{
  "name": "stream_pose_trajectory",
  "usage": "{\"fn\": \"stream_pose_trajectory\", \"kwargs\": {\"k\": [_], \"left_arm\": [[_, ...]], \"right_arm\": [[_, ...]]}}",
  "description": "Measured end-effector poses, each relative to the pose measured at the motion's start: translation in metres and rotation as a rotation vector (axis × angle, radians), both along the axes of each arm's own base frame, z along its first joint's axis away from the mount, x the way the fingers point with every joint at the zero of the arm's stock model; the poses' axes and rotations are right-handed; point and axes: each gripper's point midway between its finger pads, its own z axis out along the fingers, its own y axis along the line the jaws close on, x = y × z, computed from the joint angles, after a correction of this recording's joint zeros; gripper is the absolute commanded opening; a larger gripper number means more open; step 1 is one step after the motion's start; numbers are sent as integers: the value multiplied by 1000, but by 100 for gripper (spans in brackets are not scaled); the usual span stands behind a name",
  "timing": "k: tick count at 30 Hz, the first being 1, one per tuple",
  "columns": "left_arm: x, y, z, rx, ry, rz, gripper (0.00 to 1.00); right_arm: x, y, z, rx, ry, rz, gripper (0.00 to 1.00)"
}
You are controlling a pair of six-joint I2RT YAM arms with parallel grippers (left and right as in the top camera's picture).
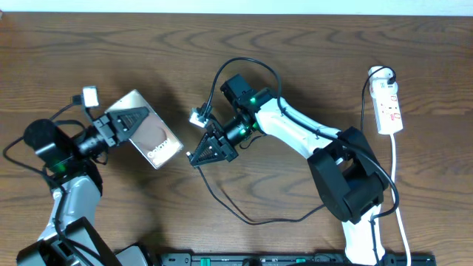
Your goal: Plug charger to phone and switch on socket
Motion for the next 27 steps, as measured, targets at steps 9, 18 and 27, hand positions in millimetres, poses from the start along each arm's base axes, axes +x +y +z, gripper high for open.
{"fn": "stream_pose_trajectory", "kwargs": {"k": [9,18,27], "left_arm": [[-4,-33,1,24,-41,-106,7],[-5,-37,3,56,-102,-121,8],[-3,-36,5,78,-139,-109,7]], "right_arm": [[-9,5,0,0,-4,24,2],[-15,9,-1,7,-21,43,3],[-18,10,-1,11,-24,51,3]]}}
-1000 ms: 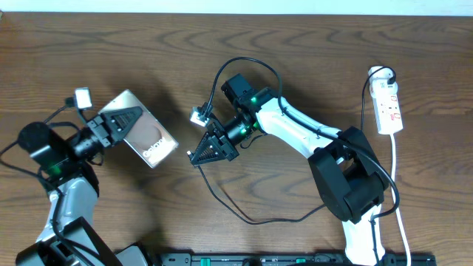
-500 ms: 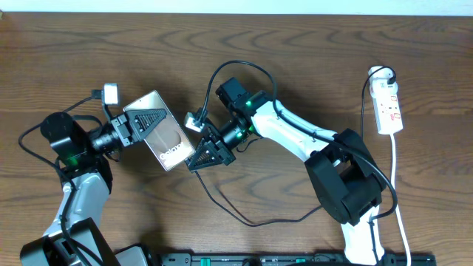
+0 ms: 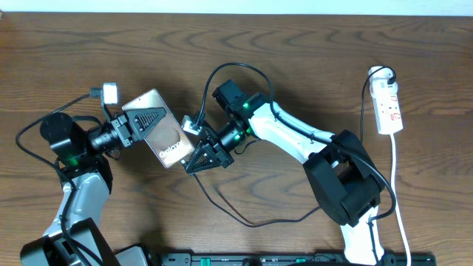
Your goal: Plug charger to phone and switch on socket
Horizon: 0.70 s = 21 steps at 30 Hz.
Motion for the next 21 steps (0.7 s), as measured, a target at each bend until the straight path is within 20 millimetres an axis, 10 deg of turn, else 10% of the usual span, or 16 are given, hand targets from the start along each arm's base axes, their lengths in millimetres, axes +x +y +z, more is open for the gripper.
{"fn": "stream_pose_trajectory", "kwargs": {"k": [21], "left_arm": [[0,-3,1,3,-6,-8,8]], "right_arm": [[1,2,2,30,-12,4,1]]}}
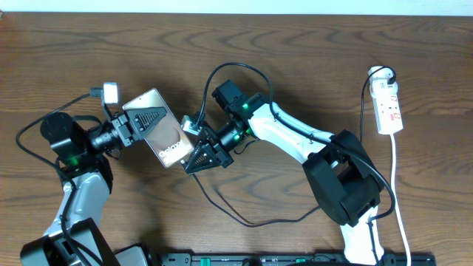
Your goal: Plug charger to phone and switch on socket
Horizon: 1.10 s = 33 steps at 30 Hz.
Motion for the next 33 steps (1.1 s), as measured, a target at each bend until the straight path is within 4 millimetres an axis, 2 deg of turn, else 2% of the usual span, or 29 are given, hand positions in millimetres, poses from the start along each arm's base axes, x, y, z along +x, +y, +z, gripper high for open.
{"fn": "stream_pose_trajectory", "kwargs": {"k": [26,33], "left_arm": [[3,-6,3,17,-34,-6,8],[3,13,3,16,-32,37,7]], "right_arm": [[9,0,-4,-38,43,-37,1],[22,-9,-5,-62,68,-79,1]]}}
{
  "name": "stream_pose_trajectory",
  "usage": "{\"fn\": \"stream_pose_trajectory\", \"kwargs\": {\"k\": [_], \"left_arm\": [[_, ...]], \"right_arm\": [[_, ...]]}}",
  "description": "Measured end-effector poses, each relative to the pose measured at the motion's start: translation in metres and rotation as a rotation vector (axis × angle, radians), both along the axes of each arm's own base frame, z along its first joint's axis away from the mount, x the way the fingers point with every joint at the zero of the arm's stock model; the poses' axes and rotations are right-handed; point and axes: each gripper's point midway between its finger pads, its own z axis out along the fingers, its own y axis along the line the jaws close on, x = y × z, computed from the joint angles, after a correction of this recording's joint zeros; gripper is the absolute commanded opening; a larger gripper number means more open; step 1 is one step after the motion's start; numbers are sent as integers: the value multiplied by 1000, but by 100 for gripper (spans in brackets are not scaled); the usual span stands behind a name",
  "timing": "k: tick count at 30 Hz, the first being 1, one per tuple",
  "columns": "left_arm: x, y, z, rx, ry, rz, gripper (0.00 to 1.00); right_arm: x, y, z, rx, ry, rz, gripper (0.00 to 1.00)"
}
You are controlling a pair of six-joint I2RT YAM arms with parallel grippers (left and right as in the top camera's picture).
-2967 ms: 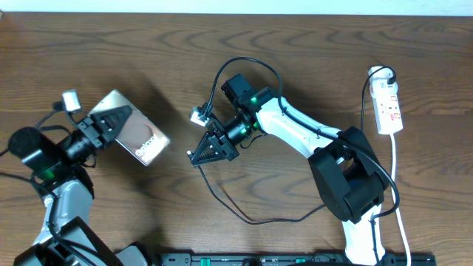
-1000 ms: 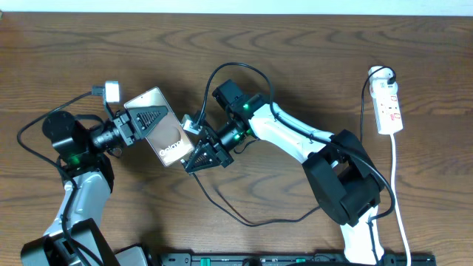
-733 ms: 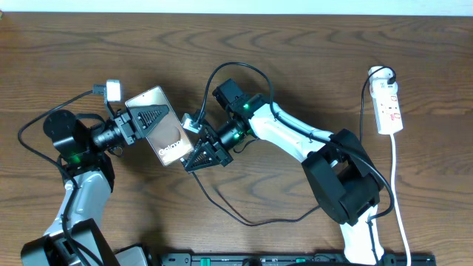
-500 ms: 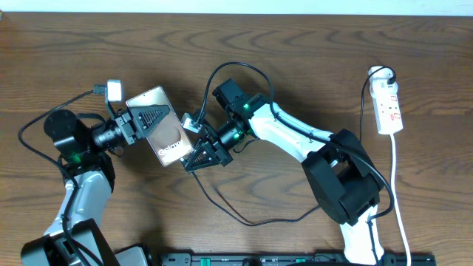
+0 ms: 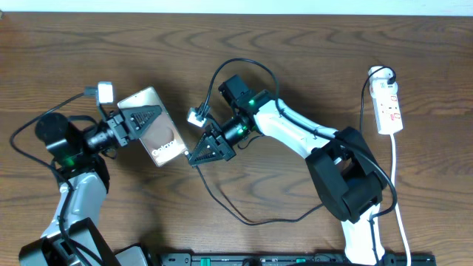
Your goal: Plug charger to phone and switch on socket
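The phone (image 5: 157,131), pale with a brownish back, is tilted above the table at the left, and my left gripper (image 5: 140,118) is shut on its upper end. Its lower end points at my right gripper (image 5: 194,156), a small gap away. The right gripper is shut on the charger plug, too small to make out between the fingers. The black charger cable (image 5: 244,219) trails from there in a loop across the table. The white socket strip (image 5: 389,104) lies at the far right, with a plug in its far end.
The socket strip's white cord (image 5: 397,192) runs down the right side to the table's front edge. A black rail (image 5: 295,259) lies along the front edge. The right arm's base (image 5: 347,185) stands between the cable loop and the strip.
The phone has moved a little left and up with my left gripper. My right gripper has moved right and up, so a small gap now shows where phone and plug met.
At first the phone was held at the left, well apart from my right gripper and its plug. The two then came together at the phone's lower end and stayed so. Now they stand slightly apart again, each gripper still holding its thing.
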Motion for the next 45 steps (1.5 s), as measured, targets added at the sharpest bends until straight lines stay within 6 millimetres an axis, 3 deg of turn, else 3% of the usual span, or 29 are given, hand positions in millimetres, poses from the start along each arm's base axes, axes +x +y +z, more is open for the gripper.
{"fn": "stream_pose_trajectory", "kwargs": {"k": [4,45], "left_arm": [[0,7,0,-1,2,18,8],[0,7,0,-1,1,14,7]], "right_arm": [[3,-2,0,-2,-1,-9,1],[-1,-3,-12,-77,-4,-14,1]]}}
